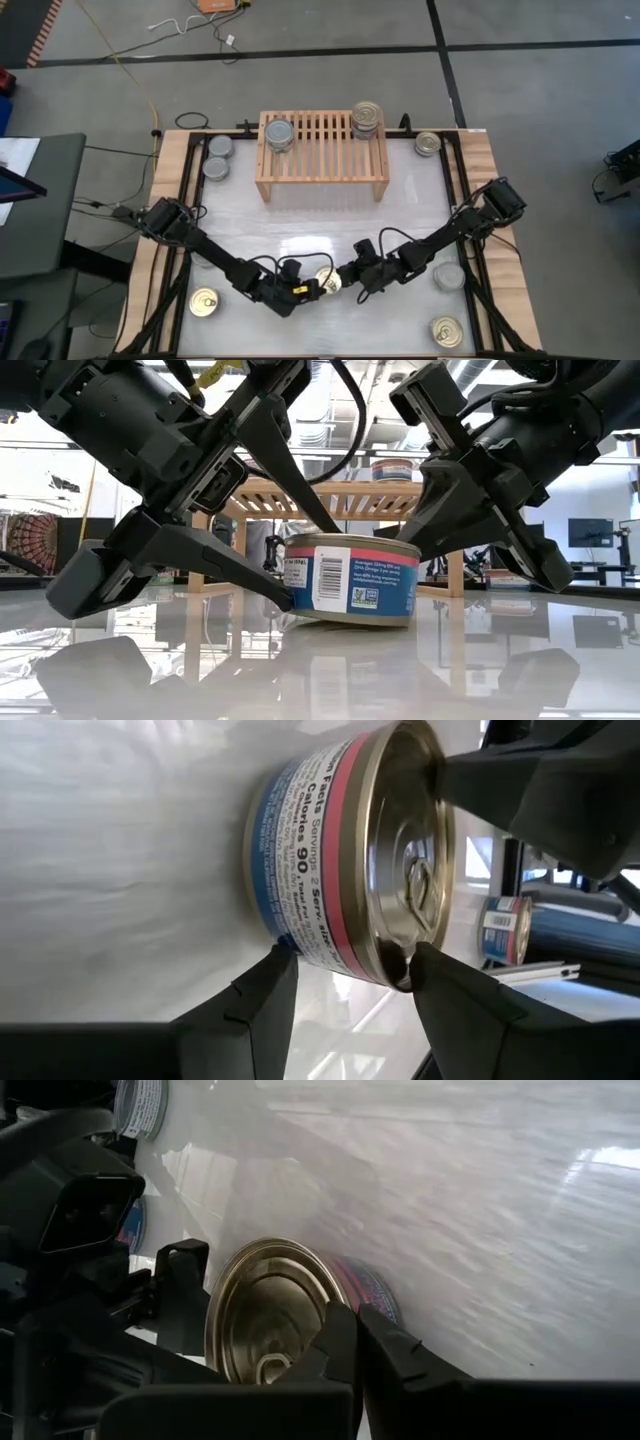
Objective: Stack canned seafood by type on shelf
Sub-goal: Put the blue-pink tuna can on the shelf
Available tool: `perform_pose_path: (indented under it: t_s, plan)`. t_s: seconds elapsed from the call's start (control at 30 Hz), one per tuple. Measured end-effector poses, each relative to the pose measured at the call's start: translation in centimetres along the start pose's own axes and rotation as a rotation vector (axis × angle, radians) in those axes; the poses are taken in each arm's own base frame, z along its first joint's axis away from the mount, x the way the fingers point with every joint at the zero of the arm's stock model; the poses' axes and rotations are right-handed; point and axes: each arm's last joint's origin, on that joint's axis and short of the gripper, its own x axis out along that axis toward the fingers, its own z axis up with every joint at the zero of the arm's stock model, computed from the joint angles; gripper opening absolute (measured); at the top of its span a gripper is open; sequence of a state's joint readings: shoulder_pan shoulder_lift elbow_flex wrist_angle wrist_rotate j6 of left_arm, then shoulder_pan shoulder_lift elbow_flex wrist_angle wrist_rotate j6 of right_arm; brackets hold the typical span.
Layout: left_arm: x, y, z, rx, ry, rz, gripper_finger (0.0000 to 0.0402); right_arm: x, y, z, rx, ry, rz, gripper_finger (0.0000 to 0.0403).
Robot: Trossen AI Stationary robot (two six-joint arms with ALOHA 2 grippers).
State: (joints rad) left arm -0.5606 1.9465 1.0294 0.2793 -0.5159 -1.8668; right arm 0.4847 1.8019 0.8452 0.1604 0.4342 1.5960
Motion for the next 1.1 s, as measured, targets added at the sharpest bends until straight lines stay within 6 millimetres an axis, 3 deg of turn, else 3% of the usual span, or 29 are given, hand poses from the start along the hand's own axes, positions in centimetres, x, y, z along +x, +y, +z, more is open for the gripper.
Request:
perform_pose_path:
  t_s: [0.47,0.8,1.1]
  plan:
    - [-0.7,-0.9,0.2,0.048,0.068,0.008,0.0185,0.0,0.0,-0.1,0.002,0.011,0.004,0.0027]
    - [-0.7,-1.3,0.0,0.174,0.086,-0.040,0.0188,0.1,-0.1,-0.1,0.001,0.009,0.000,0.0026]
    - [-0.6,-1.3,0.1,0.186,0.094,-0.034,0.0245,0.2,-0.4,-0.1,-0.012,0.022,-0.020,0.0025]
